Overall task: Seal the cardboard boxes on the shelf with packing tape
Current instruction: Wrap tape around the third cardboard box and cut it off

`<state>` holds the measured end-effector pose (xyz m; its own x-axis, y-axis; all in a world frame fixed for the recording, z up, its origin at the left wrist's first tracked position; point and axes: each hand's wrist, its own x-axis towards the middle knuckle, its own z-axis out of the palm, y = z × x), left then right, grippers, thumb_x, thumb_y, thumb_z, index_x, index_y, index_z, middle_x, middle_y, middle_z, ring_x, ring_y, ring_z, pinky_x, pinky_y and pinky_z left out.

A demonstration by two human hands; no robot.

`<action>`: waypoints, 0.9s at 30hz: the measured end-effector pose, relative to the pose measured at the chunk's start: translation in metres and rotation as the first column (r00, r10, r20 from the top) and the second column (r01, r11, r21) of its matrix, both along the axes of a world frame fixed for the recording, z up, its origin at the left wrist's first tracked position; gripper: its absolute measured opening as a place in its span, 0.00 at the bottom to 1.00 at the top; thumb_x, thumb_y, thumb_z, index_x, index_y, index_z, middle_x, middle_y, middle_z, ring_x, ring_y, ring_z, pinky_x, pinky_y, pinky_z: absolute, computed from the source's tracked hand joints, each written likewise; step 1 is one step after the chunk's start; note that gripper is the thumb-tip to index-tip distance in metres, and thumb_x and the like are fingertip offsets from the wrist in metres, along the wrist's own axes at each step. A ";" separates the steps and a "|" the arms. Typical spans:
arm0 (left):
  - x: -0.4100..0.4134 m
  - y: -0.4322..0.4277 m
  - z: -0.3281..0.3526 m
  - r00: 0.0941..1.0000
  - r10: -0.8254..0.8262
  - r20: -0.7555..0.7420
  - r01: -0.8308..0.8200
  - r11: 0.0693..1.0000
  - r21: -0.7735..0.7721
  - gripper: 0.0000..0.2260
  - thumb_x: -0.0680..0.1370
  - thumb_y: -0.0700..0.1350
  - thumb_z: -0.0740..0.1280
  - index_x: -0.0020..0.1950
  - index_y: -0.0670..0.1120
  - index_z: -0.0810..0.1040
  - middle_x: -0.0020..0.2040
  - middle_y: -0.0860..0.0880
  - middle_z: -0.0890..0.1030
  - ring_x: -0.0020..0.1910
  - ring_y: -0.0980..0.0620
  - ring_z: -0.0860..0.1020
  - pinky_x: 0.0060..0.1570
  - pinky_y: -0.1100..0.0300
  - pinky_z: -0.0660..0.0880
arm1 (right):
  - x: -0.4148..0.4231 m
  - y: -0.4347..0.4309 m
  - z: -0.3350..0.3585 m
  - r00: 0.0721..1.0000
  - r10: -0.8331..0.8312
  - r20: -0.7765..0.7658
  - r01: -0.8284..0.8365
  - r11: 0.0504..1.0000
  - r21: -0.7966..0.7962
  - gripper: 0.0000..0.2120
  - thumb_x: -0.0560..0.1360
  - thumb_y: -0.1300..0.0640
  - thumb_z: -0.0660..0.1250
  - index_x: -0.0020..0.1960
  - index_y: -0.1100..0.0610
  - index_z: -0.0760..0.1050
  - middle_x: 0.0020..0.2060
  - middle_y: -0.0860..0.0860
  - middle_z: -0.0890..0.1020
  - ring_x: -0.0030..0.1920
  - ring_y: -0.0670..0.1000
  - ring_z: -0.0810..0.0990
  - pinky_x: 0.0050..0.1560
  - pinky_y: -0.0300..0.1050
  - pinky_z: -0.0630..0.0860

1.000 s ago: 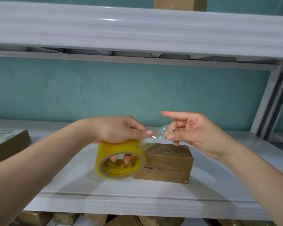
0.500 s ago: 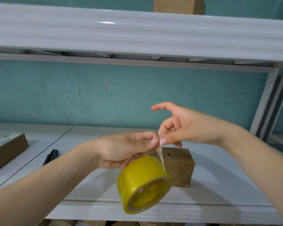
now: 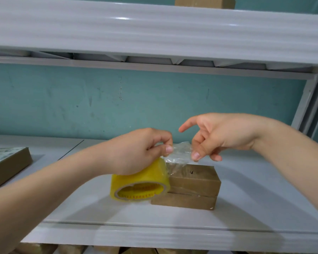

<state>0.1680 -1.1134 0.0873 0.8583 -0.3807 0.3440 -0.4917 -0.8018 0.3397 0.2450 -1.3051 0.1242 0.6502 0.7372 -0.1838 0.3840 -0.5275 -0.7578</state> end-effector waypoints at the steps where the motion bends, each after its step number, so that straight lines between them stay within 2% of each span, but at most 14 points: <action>1: 0.000 -0.002 0.003 1.000 0.015 0.024 -0.016 0.999 0.043 0.12 0.80 0.46 0.58 0.37 0.54 0.67 0.25 0.67 0.72 0.25 0.65 0.69 0.26 0.72 0.63 | 0.000 -0.001 0.004 1.000 0.001 -0.006 -0.001 1.000 -0.016 0.33 0.67 0.72 0.70 0.67 0.58 0.61 0.26 0.49 0.80 0.29 0.49 0.73 0.22 0.36 0.69; 3: 0.001 -0.006 0.006 0.994 0.054 0.093 -0.065 0.991 0.116 0.10 0.80 0.49 0.57 0.38 0.54 0.67 0.28 0.70 0.72 0.28 0.67 0.70 0.27 0.71 0.64 | 0.001 -0.002 0.012 1.000 0.004 -0.013 -0.005 0.998 -0.057 0.31 0.63 0.69 0.72 0.64 0.59 0.66 0.26 0.49 0.79 0.31 0.51 0.71 0.22 0.36 0.69; 5: 0.005 -0.008 0.007 0.976 0.106 0.189 -0.137 0.978 0.159 0.09 0.80 0.54 0.56 0.42 0.54 0.69 0.28 0.59 0.74 0.30 0.60 0.71 0.25 0.66 0.63 | 0.001 -0.004 0.016 1.000 0.008 -0.030 -0.010 0.998 -0.067 0.29 0.58 0.65 0.72 0.59 0.61 0.71 0.26 0.50 0.78 0.30 0.50 0.69 0.21 0.35 0.69; 6: 0.007 -0.007 0.007 0.964 0.126 0.235 -0.168 0.972 0.167 0.08 0.80 0.55 0.56 0.44 0.54 0.69 0.27 0.54 0.72 0.30 0.58 0.71 0.25 0.64 0.61 | 0.001 -0.006 0.015 0.999 0.012 -0.051 -0.014 0.999 -0.035 0.27 0.58 0.65 0.72 0.56 0.64 0.74 0.26 0.51 0.76 0.28 0.49 0.68 0.21 0.35 0.68; 9: 0.008 -0.005 0.004 0.945 0.149 0.292 -0.202 0.967 0.157 0.08 0.80 0.56 0.55 0.45 0.55 0.68 0.28 0.53 0.68 0.33 0.57 0.71 0.26 0.61 0.60 | 0.002 -0.010 0.003 0.985 0.039 -0.166 -0.016 0.991 0.135 0.15 0.59 0.71 0.72 0.44 0.64 0.80 0.24 0.50 0.73 0.23 0.44 0.64 0.21 0.35 0.65; 12: 0.011 -0.005 0.000 0.944 0.148 0.295 -0.205 0.963 0.174 0.08 0.78 0.60 0.55 0.46 0.57 0.68 0.27 0.53 0.67 0.31 0.58 0.70 0.25 0.61 0.59 | -0.001 -0.008 -0.012 0.970 0.022 -0.242 0.046 0.961 0.273 0.05 0.63 0.61 0.72 0.39 0.60 0.81 0.23 0.50 0.75 0.21 0.44 0.61 0.22 0.34 0.63; 14: 0.013 -0.003 0.000 0.950 0.162 0.267 -0.207 0.967 0.149 0.13 0.74 0.66 0.55 0.52 0.60 0.69 0.27 0.51 0.67 0.30 0.58 0.69 0.26 0.60 0.61 | -0.002 -0.008 -0.021 0.967 -0.071 -0.245 0.154 0.929 0.336 0.09 0.62 0.53 0.71 0.35 0.59 0.82 0.23 0.52 0.76 0.19 0.44 0.61 0.20 0.33 0.62; 16: 0.013 0.000 0.004 0.960 0.191 0.203 -0.209 0.975 0.071 0.28 0.66 0.72 0.54 0.59 0.59 0.69 0.26 0.50 0.67 0.28 0.58 0.70 0.29 0.60 0.63 | -0.004 -0.009 -0.030 0.965 -0.179 -0.194 0.241 0.896 0.372 0.10 0.63 0.53 0.71 0.34 0.61 0.81 0.22 0.53 0.77 0.17 0.43 0.60 0.19 0.32 0.60; 17: 0.012 0.003 0.006 0.967 0.201 0.156 -0.206 0.978 0.016 0.32 0.62 0.73 0.55 0.60 0.57 0.70 0.24 0.51 0.68 0.26 0.59 0.71 0.28 0.64 0.64 | -0.005 -0.009 -0.034 0.962 -0.218 -0.165 0.266 0.885 0.383 0.09 0.65 0.54 0.71 0.35 0.61 0.81 0.22 0.53 0.77 0.17 0.43 0.60 0.19 0.32 0.59; 20: 0.014 0.016 0.009 0.973 0.208 -0.104 -0.216 0.973 -0.077 0.31 0.60 0.76 0.62 0.50 0.54 0.76 0.24 0.56 0.73 0.24 0.64 0.73 0.26 0.72 0.65 | -0.007 -0.011 -0.038 0.949 -0.301 -0.098 0.314 0.853 0.417 0.09 0.70 0.57 0.70 0.35 0.61 0.81 0.21 0.53 0.77 0.16 0.43 0.59 0.19 0.31 0.58; 21: 0.015 0.023 0.005 0.964 0.134 -0.231 -0.174 0.971 -0.164 0.28 0.61 0.74 0.65 0.45 0.52 0.78 0.25 0.56 0.76 0.25 0.62 0.73 0.28 0.70 0.67 | -0.007 -0.012 -0.037 0.943 -0.323 -0.074 0.323 0.843 0.430 0.09 0.71 0.57 0.70 0.35 0.61 0.81 0.21 0.53 0.76 0.16 0.44 0.58 0.18 0.31 0.58; 23: 0.015 0.036 -0.006 0.886 -0.161 -0.435 -0.055 0.895 -0.443 0.23 0.64 0.66 0.68 0.37 0.45 0.78 0.25 0.50 0.76 0.23 0.54 0.73 0.27 0.65 0.70 | -0.008 -0.014 -0.033 0.938 -0.348 -0.006 0.315 0.841 0.440 0.10 0.71 0.57 0.70 0.34 0.61 0.81 0.21 0.52 0.76 0.17 0.44 0.58 0.18 0.32 0.58; 25: 0.013 0.047 -0.017 0.772 -0.399 -0.495 -0.024 0.760 -0.650 0.22 0.65 0.62 0.73 0.34 0.43 0.78 0.22 0.47 0.73 0.20 0.51 0.71 0.24 0.65 0.70 | -0.011 -0.013 -0.028 0.934 -0.347 0.081 0.284 0.863 0.418 0.11 0.72 0.56 0.69 0.34 0.60 0.81 0.21 0.51 0.76 0.17 0.44 0.58 0.17 0.32 0.58; 27: 0.014 0.055 -0.027 0.715 -0.500 -0.488 -0.057 0.655 -0.754 0.20 0.61 0.58 0.77 0.31 0.42 0.78 0.21 0.45 0.73 0.19 0.50 0.72 0.24 0.65 0.71 | -0.012 -0.013 -0.025 0.926 -0.347 0.150 0.265 0.879 0.396 0.11 0.73 0.56 0.69 0.34 0.60 0.80 0.18 0.49 0.73 0.16 0.44 0.58 0.17 0.32 0.58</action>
<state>0.1816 -1.0588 0.0607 0.8750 -0.4837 0.0193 -0.0697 -0.0864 0.9938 0.2333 -1.3179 0.0991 0.8471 0.4822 0.2234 0.4198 -0.3493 -0.8377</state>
